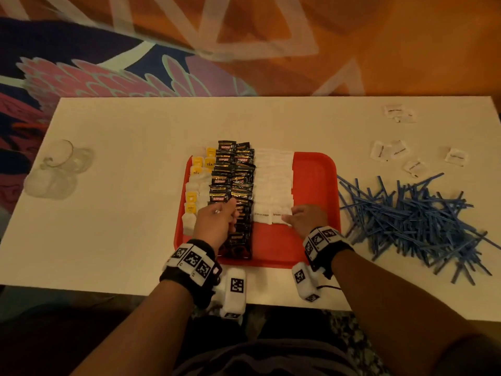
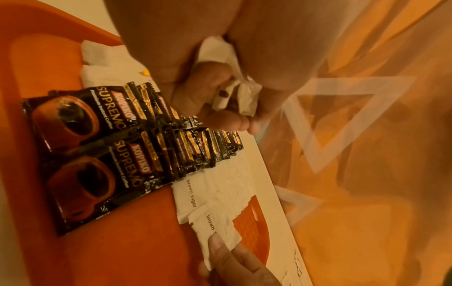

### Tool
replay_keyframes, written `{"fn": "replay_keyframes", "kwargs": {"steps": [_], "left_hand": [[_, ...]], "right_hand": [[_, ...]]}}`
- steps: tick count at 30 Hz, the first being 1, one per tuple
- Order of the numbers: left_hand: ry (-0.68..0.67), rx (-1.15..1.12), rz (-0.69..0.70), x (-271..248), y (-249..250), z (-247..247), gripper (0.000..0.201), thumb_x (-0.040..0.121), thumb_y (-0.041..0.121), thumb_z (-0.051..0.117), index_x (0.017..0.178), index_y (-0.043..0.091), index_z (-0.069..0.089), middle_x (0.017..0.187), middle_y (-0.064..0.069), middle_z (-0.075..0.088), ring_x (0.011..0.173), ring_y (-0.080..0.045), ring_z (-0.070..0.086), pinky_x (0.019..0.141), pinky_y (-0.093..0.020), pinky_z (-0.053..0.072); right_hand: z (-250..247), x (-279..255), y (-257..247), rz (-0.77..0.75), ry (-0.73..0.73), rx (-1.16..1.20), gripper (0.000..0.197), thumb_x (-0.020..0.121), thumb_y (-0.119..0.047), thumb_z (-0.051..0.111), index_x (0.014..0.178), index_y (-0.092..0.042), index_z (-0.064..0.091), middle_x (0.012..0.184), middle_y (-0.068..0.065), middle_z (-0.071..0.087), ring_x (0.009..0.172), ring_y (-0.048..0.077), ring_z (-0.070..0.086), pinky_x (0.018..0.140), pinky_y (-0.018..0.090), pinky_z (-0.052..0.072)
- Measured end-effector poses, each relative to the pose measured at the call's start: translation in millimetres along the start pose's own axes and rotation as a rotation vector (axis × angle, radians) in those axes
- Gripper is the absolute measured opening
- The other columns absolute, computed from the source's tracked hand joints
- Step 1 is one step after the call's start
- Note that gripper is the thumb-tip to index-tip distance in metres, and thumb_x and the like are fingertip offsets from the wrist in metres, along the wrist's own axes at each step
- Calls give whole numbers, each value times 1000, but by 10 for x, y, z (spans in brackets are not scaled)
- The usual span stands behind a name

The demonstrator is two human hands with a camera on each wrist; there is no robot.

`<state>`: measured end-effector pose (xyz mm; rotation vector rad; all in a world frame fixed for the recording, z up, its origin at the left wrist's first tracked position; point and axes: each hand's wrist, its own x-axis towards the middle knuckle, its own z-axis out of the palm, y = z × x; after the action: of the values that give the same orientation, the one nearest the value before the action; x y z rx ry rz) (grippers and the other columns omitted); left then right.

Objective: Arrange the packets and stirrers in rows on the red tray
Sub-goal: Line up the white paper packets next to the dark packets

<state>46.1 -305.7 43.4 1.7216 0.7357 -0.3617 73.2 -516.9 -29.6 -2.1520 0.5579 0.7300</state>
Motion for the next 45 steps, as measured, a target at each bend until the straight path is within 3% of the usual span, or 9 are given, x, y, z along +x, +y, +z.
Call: {"fn": "replay_keyframes", "kwargs": {"steps": [5,9,15,21,24,29,37,41,45], "left_hand": [[-13,-37,-30,5,-14,-51,37,97,40,59,71,14,64,61,1,57,49,-10,51,48,-24,34],[1,-51,-44,29,0,-62,37,97,39,59,69,14,62,60,1,57,48,-11,50,48,-24,32],[15,-48,-39,50,10,-87,37,98,40,58,70,15,62,64,-2,57,49,-11,50,49,-25,33],[-26,-92,-69,88,-32,-158,39,97,42,59,69,14,62,60,0,57,48,-11,51,49,-27,34],[-48,-105,-83,80,-13,-169,42,97,46,56,70,15,62,62,-1,57,52,-13,52,52,-27,36],[-156,-248,-110,-12,175,-78,58,103,53,37,78,8,63,61,-4,56,49,-14,50,37,-20,30],[-344,-252,4,-163,546,126,76,96,70,21,91,8,64,60,-16,60,36,-19,36,34,-18,23],[-448,-242,51,-278,708,165,70,96,67,30,98,7,66,74,-18,67,49,-23,53,32,-18,23],[-401,-245,91,-409,735,171,38,98,37,57,110,2,66,86,-8,73,72,-15,71,42,-20,26]], "right_hand": [[85,81,4,11,77,-65,27,82,-36,76,102,-19,67,103,-1,70,93,14,59,76,21,39],[118,49,3,9,165,2,30,78,-29,80,90,-18,56,82,-3,61,77,14,60,53,20,34],[226,-29,-38,-369,190,-166,15,86,-10,68,95,-17,57,95,-3,49,90,17,50,73,24,35],[336,70,48,-364,117,-206,30,87,-12,68,114,-25,66,108,-7,46,106,13,47,88,17,30],[252,5,-3,-366,141,-130,33,86,-17,71,116,-28,66,115,-4,52,107,14,51,93,24,41],[-13,-230,-325,-444,174,48,22,84,-20,74,105,-25,68,93,-3,60,79,7,53,72,18,42],[-331,-794,-936,-594,17,69,16,76,-42,78,79,-29,70,94,-8,62,85,8,57,72,22,45],[-495,-873,-1018,-519,21,181,17,84,-19,71,69,-24,68,71,-6,67,72,13,66,72,31,53],[-639,-857,-1011,-449,64,379,20,86,-13,70,69,-23,66,69,-5,69,76,21,68,69,36,55]]}}
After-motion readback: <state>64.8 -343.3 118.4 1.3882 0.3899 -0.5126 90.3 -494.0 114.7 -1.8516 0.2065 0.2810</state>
